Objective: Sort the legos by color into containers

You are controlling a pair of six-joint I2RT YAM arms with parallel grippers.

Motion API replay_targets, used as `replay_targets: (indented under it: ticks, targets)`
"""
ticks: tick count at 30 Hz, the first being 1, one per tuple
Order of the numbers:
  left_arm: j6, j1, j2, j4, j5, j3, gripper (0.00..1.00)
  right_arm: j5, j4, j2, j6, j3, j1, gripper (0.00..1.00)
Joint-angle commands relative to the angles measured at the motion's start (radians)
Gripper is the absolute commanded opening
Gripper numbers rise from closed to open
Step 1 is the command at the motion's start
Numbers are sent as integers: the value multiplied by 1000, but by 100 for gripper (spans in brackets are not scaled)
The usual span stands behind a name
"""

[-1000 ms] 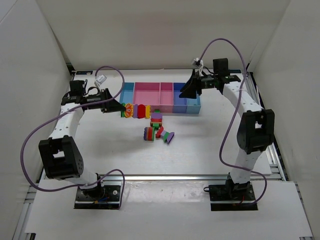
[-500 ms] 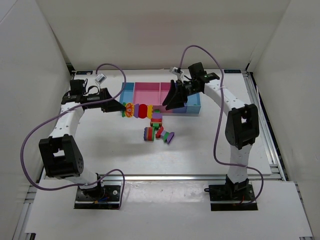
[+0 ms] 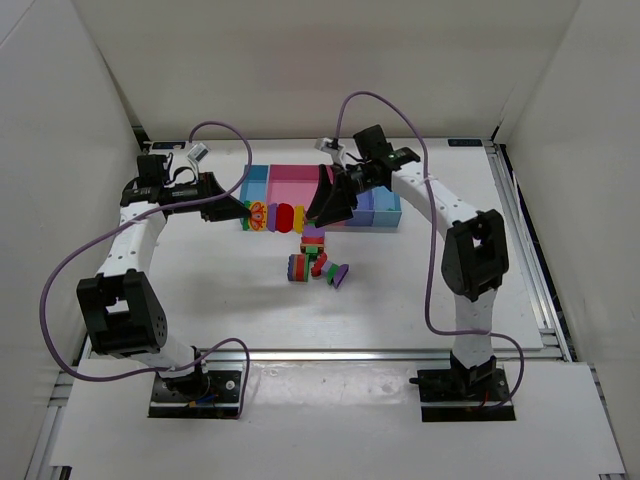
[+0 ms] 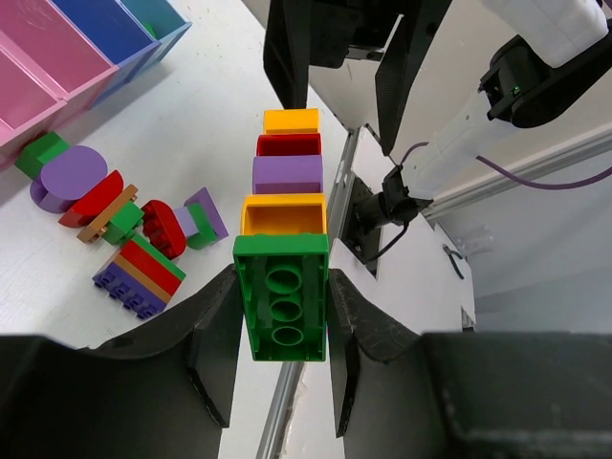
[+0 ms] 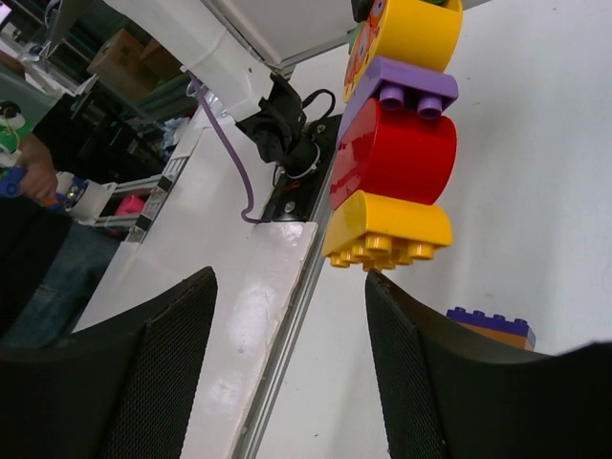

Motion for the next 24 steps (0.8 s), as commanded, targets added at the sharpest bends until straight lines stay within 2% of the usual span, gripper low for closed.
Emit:
replay_targets:
  ticks: [1, 7, 16, 24]
  targets:
    - [31, -1, -17, 7, 116, 37, 14, -193, 53, 25, 57, 49, 12, 68]
    - [31, -4, -27, 7, 126, 38, 14, -144, 114, 52, 126, 53, 15, 73]
    - [31, -5, -46, 10, 129, 23, 14, -79, 134, 72, 122, 47, 12, 74]
    - [28, -5, -35, 8, 130, 28, 14, -78, 199, 100, 180, 90, 24, 75]
